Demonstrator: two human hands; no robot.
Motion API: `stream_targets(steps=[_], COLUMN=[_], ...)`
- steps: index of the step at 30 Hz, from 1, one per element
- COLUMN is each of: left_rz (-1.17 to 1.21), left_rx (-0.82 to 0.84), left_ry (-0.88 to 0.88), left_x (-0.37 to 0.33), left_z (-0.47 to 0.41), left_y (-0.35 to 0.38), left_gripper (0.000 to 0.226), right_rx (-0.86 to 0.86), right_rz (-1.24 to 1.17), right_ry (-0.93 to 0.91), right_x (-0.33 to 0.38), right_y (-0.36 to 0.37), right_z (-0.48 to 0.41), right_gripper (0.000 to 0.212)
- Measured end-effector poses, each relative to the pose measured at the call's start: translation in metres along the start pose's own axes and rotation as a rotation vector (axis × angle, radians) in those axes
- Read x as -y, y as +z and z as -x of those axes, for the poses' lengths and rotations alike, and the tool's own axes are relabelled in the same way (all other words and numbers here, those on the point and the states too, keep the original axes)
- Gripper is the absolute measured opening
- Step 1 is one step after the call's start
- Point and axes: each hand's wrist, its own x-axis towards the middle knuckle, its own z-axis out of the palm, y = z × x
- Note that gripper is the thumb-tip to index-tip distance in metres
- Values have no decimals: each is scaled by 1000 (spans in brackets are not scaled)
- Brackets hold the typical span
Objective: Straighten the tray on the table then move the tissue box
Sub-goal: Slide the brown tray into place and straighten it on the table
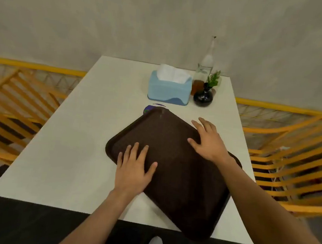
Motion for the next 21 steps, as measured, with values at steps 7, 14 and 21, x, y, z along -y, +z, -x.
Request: stream_targets(steps=[7,14,21], left_rz=[-166,-177,-188], left_rx=[-11,-12,-14], left_ry=[-25,-21,40], left_x=[-7,1,39], left_z=[20,19,7], left_y=[24,24,8], left_gripper=[76,73,69], right_rx=[104,26,-60], right_rz=[128,-18,-94], right_ry=[-30,-64,-67], right_x=[-22,-29,-8], right_y=[12,24,38], right_z=[-12,-23,-23], right_gripper=[61,42,40])
